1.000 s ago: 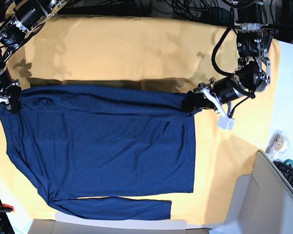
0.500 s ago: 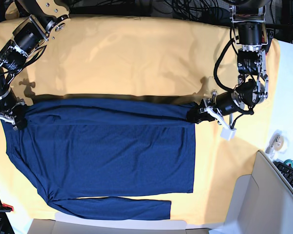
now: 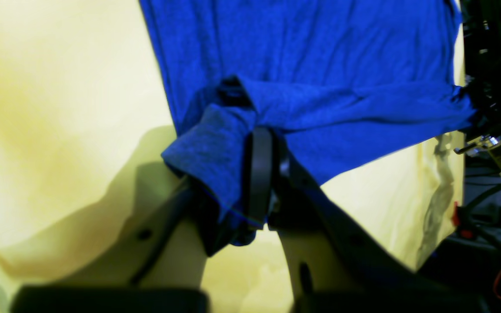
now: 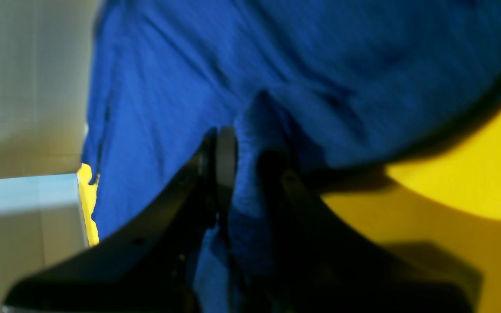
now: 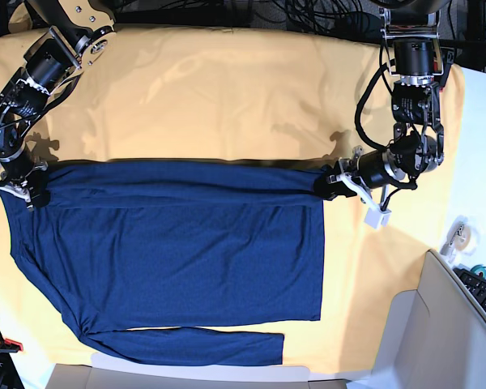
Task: Fold the T-shirt properly
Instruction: 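Hold the shoulders and adjust the right gripper's grip on the collar corner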
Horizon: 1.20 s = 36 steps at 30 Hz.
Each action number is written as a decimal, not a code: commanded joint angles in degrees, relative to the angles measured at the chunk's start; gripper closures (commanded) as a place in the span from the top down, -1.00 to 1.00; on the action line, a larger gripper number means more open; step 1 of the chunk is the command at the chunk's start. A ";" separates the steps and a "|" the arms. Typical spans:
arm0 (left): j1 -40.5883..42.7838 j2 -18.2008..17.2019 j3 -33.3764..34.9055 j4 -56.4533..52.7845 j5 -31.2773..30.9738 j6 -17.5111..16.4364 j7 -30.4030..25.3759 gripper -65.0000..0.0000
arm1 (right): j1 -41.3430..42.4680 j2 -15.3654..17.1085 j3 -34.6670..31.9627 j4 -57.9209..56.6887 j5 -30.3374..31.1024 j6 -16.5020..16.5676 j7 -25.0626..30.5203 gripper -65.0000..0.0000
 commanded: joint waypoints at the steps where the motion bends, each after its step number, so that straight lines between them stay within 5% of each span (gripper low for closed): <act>1: -1.16 -0.63 -0.15 0.94 -0.68 -0.34 -1.11 -0.89 | 1.46 1.24 -0.11 0.48 1.28 0.49 1.11 -1.00; 4: -1.43 -0.63 -0.15 0.85 -0.68 -0.34 -1.11 -0.65 | 2.16 1.24 -0.11 -0.14 -1.53 0.49 1.11 -0.89; 7: -1.60 -0.63 -0.15 -0.20 -0.68 -0.34 -1.11 -0.45 | 3.48 1.06 -0.11 -0.14 -5.84 0.49 0.76 -0.49; 13: -1.69 -1.07 -0.42 -3.01 -0.68 -0.34 -1.02 -0.42 | 3.83 1.32 -0.03 0.30 -6.45 0.58 0.76 0.18; 26: -1.16 -1.16 -0.15 -2.57 -0.77 -0.34 -0.67 -0.42 | 2.51 3.96 -0.11 11.03 -6.54 0.32 0.58 0.23; 30: -1.16 -0.98 -0.15 -2.57 -0.77 -0.34 -0.58 -0.42 | 0.58 3.96 0.76 14.10 -6.36 0.32 -3.99 0.23; 36: -1.16 -1.16 -0.15 -2.57 -0.77 -0.34 -0.49 -0.42 | -3.38 -0.61 10.61 14.81 -6.63 0.23 -4.78 0.23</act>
